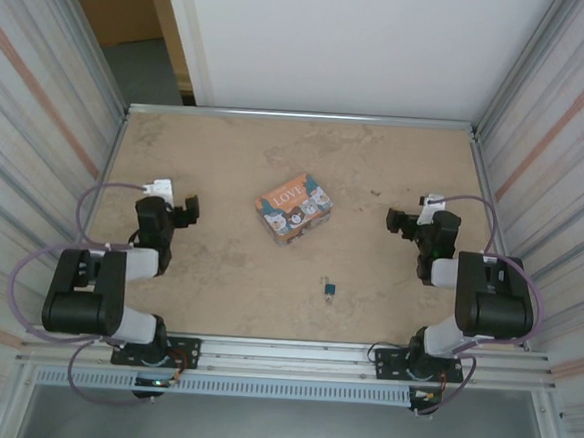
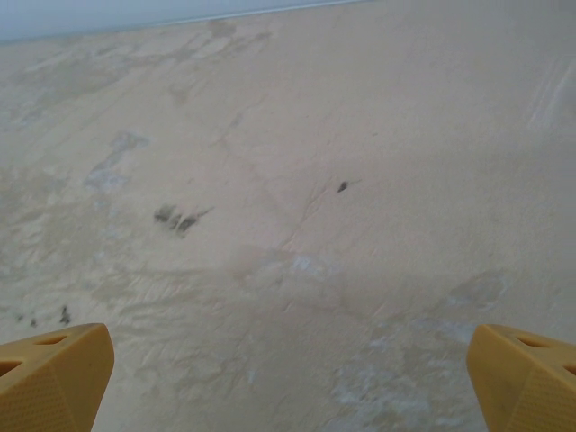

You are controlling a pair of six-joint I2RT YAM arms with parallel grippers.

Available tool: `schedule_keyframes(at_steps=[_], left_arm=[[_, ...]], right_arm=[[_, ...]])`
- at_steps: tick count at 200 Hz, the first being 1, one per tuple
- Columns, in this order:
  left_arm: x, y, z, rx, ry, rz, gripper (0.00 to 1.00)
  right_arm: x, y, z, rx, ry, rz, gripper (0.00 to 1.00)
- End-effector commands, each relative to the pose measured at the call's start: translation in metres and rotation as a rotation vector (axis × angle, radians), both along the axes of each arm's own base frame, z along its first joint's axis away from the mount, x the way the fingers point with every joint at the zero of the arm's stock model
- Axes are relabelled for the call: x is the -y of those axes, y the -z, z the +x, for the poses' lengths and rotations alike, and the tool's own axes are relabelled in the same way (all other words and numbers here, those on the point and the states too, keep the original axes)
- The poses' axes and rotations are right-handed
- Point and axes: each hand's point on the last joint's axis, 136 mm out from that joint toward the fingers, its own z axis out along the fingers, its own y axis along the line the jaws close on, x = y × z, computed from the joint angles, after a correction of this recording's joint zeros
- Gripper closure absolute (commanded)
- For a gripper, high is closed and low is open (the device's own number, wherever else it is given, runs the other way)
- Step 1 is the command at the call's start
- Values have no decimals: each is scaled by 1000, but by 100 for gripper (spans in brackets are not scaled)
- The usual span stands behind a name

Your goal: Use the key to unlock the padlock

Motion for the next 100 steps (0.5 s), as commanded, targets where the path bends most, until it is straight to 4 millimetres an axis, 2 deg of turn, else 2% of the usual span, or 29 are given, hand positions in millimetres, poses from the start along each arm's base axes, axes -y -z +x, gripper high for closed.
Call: schedule_keyframes(at_steps=[1,25,100], left_arm=[[8,-6,8,76,66,12,1],[13,-2,13,27,93,5,1],[19,-1,17,9,114,36,1]], right_arm=[[1,-1,4,-3,-4,14,0],[8,-1,6,-13,51,-2,0],[7,-1,6,-10,53,-13,0]])
